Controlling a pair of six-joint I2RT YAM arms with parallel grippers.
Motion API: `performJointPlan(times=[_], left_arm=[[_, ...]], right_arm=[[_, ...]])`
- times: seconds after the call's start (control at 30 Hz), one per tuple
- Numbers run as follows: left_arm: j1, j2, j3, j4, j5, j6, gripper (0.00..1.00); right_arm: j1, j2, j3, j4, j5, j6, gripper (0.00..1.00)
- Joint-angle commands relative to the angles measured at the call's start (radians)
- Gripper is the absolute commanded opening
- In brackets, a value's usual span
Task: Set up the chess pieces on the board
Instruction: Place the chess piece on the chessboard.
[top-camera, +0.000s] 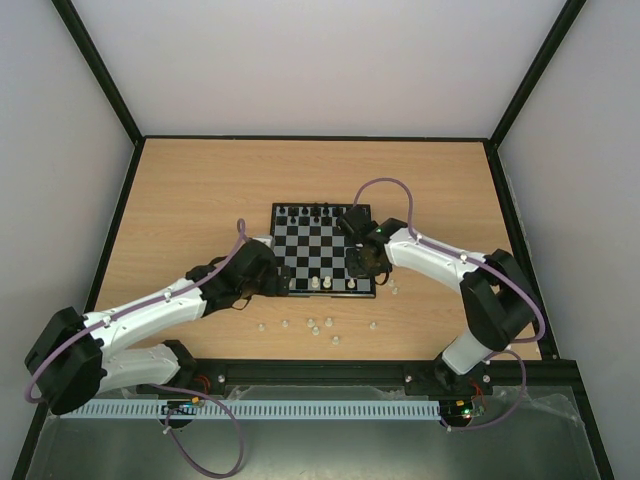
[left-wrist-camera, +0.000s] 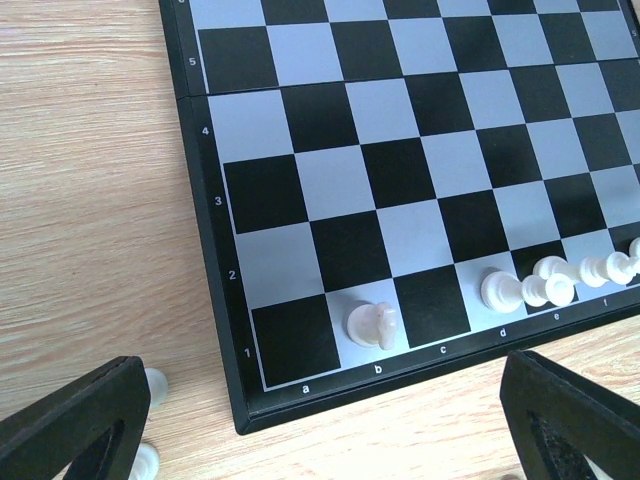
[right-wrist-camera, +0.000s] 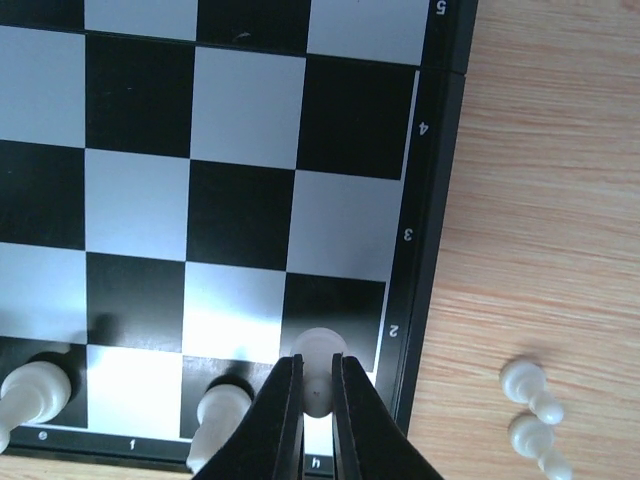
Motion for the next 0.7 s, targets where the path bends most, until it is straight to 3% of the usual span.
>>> performJointPlan(times=[0.0,0.67], left_arm=[[0.01,0.001,0.022,-0.009,-0.002,0.009,0.99],[0.014,-0.003,0.018,-0.014,-0.002,0.007,0.99]], right_arm=[[-0.017,0.033,0.023,-0.013,-0.016,-0.039,0.03],[-0.025,0.086,0.003,0.014,-0.027,-0.051,0.09]])
